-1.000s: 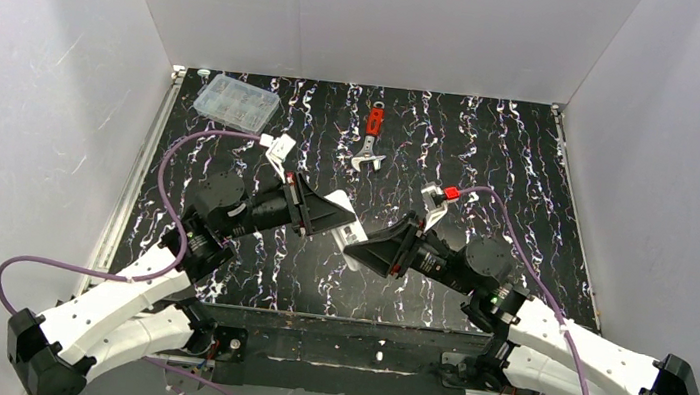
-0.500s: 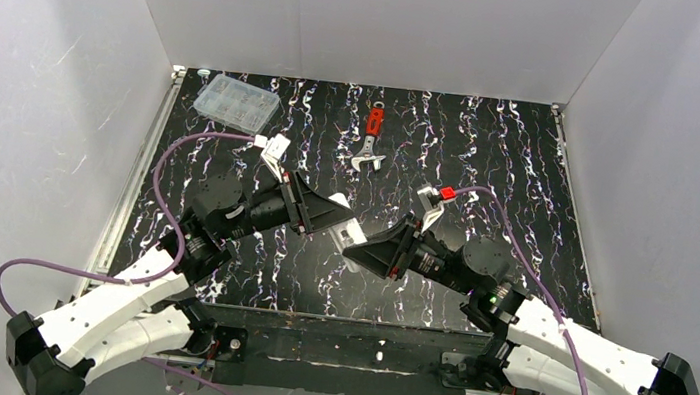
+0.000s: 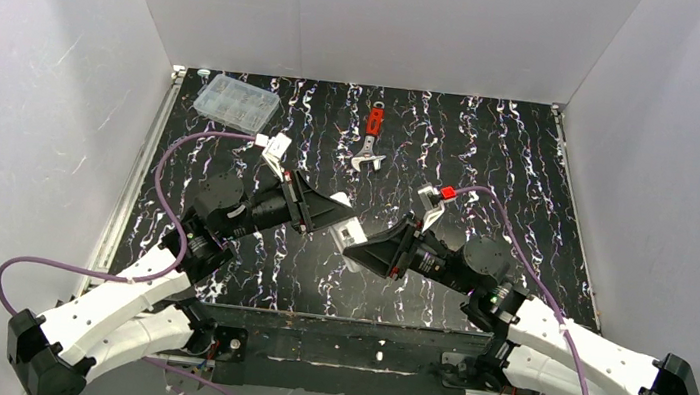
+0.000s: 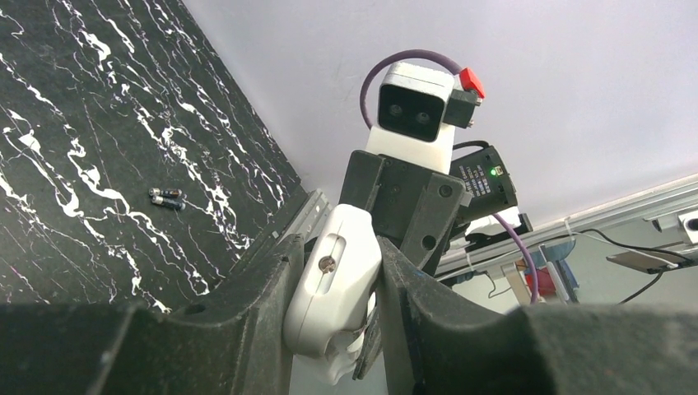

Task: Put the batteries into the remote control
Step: Adjust the remote control.

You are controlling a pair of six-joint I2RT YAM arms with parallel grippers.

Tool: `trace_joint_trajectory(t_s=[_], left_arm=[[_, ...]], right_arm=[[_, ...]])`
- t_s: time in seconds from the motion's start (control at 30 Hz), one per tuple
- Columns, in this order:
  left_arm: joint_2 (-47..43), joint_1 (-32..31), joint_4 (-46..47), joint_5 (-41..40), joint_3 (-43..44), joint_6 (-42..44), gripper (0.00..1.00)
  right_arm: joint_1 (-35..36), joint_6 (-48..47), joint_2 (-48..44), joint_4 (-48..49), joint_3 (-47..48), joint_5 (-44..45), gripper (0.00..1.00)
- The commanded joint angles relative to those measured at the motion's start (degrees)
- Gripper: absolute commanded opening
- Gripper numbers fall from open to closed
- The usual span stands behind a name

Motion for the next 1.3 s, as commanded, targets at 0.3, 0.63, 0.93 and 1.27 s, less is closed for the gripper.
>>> trace_joint_trajectory(t_s=[0.3, 0.63, 0.93, 1.27], left_arm=[[-1.2, -0.25, 0.64, -0.03, 1.32, -0.36, 0.0], [-1.2, -0.26, 0.59, -0.52, 0.91, -0.69, 0.0], [-0.98, -0.21, 1.72, -1.11, 0.71, -1.21, 0.0], [0.03, -0.2, 5.3, -2.92, -0.74, -3.84, 0.53]], right_arm=[[-0.1, -7.75, -1.54, -5.26, 5.31, 3.87, 0.51], [-0.09, -5.09, 0.11, -3.02, 4.82, 2.72, 0.22], [-0.09, -2.14, 1.18, -1.35, 4.7, 2.83, 0.01], [-0.54, 5.53, 3.15, 6.83, 3.59, 4.39, 0.01]])
